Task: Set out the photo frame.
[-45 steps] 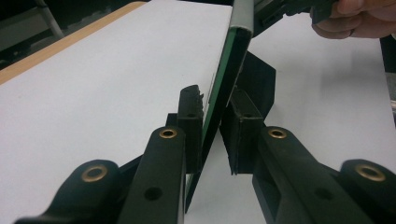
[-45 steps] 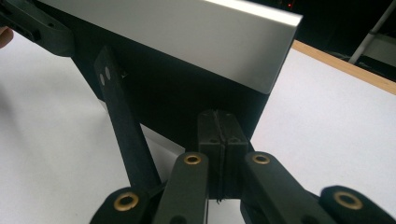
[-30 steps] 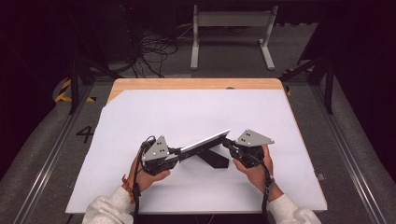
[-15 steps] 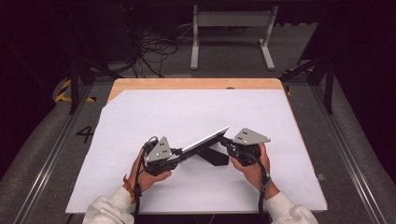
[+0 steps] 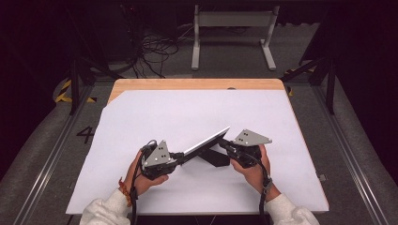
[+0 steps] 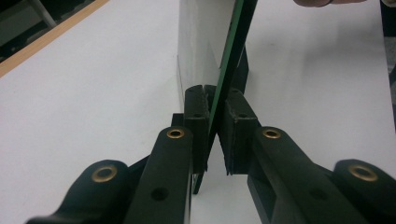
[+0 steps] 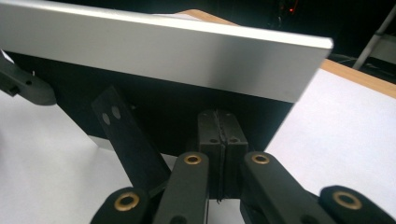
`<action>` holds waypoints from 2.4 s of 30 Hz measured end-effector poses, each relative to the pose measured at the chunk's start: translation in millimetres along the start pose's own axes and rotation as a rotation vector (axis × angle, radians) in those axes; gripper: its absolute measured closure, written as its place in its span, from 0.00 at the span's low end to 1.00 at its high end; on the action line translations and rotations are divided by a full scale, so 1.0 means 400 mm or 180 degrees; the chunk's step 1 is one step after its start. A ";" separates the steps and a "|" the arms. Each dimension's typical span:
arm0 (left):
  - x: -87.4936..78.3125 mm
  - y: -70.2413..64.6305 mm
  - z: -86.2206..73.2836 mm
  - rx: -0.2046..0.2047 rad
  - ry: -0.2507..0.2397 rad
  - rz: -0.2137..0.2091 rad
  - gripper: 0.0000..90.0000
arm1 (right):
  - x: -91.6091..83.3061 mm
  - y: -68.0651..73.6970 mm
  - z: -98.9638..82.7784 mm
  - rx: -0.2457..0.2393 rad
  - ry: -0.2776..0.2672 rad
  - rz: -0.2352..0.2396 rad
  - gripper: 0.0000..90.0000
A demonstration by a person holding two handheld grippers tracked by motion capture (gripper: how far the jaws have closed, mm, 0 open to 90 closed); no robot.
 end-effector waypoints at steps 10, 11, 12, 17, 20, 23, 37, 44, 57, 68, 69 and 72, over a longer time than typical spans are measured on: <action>0.005 -0.010 0.003 -0.0004 -0.0003 -0.0034 0.90 | 0.007 0.003 0.000 -0.0042 0.0011 -0.0014 1.00; 0.007 -0.012 0.003 -0.0007 -0.0006 -0.0038 0.90 | 0.009 0.002 0.000 -0.0042 0.0011 -0.0019 1.00; 0.009 -0.014 0.004 0.0004 -0.0008 -0.0046 0.89 | 0.011 0.001 0.000 -0.0034 0.0014 -0.0020 1.00; 0.015 -0.022 0.008 0.0033 -0.0008 -0.0068 0.87 | 0.020 -0.005 0.003 0.0004 0.0018 -0.0017 1.00; 0.019 -0.026 0.009 0.0018 -0.0024 -0.0070 0.86 | 0.026 -0.005 0.004 -0.0020 0.0025 -0.0040 1.00; 0.021 -0.028 0.011 0.0032 -0.0014 -0.0057 0.85 | 0.034 -0.003 0.003 -0.0005 0.0005 -0.0059 1.00; 0.046 -0.040 0.021 0.0039 -0.0045 -0.0098 0.79 | 0.058 0.004 0.003 0.0062 -0.0008 -0.0084 1.00; 0.002 -0.026 0.033 0.0081 -0.0064 -0.0141 0.72 | 0.040 0.005 0.006 0.0128 -0.0093 -0.0044 1.00; -0.010 -0.019 0.020 0.0046 -0.0033 -0.0250 0.82 | 0.035 -0.010 0.004 0.0110 -0.0080 -0.0088 1.00; 0.014 -0.034 0.020 0.0025 -0.0086 -0.0355 0.88 | 0.052 -0.004 0.009 0.0062 -0.0085 -0.0054 1.00; 0.016 -0.035 0.021 0.0035 -0.0086 -0.0362 0.88 | 0.052 -0.006 0.009 0.0061 -0.0083 -0.0050 1.00; 0.028 -0.041 0.025 0.0019 -0.0113 -0.0388 0.88 | 0.055 -0.009 0.009 0.0059 -0.0086 -0.0044 1.00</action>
Point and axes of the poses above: each handheld gripper's, and its own axes: x roughly forward along the jaws, z roughly out of its top, y roughly to its left, the point moved 3 cm from there along x, roughly forward along the jaws, and after that the axes turned 12 degrees about -y, right-handed, at the moved point
